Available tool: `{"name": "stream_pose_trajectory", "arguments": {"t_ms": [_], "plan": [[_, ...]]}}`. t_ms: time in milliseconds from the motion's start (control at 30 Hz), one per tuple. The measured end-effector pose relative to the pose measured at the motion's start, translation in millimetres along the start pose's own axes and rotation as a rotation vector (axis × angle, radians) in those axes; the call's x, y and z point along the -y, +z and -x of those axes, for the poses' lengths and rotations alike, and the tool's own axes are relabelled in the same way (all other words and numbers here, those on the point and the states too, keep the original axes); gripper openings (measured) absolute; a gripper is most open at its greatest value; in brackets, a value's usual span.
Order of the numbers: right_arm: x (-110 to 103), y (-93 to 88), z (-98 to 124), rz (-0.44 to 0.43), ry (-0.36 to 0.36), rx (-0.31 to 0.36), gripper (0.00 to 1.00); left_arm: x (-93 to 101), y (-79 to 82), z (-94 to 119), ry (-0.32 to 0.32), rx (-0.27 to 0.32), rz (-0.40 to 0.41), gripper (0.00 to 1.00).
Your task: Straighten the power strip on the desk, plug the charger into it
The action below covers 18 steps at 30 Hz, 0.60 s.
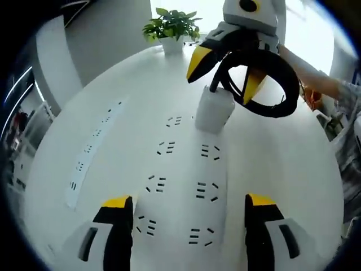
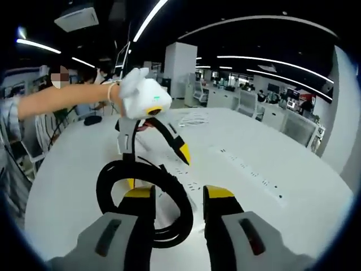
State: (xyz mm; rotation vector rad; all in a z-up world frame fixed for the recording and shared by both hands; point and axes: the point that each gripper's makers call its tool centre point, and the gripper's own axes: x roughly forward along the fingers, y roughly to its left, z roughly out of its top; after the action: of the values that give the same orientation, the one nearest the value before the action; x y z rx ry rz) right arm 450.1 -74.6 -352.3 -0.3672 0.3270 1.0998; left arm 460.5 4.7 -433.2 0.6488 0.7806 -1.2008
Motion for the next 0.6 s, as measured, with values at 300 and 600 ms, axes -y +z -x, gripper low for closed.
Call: {"name": "stream_pose_trajectory", "arguments": {"t_ms": [300, 600], "plan": [[3.9, -4.0, 7.4, -0.032, -0.029, 0.042, 0.39, 0.3, 14.4, 8.4, 0.047, 0.113, 0.018, 0.86], [9.4, -4.6, 13.2, -0.062, -0.058, 0.093, 0.42, -4.4, 18.7, 14.4, 0.075, 0.185, 0.038, 0.93]]}}
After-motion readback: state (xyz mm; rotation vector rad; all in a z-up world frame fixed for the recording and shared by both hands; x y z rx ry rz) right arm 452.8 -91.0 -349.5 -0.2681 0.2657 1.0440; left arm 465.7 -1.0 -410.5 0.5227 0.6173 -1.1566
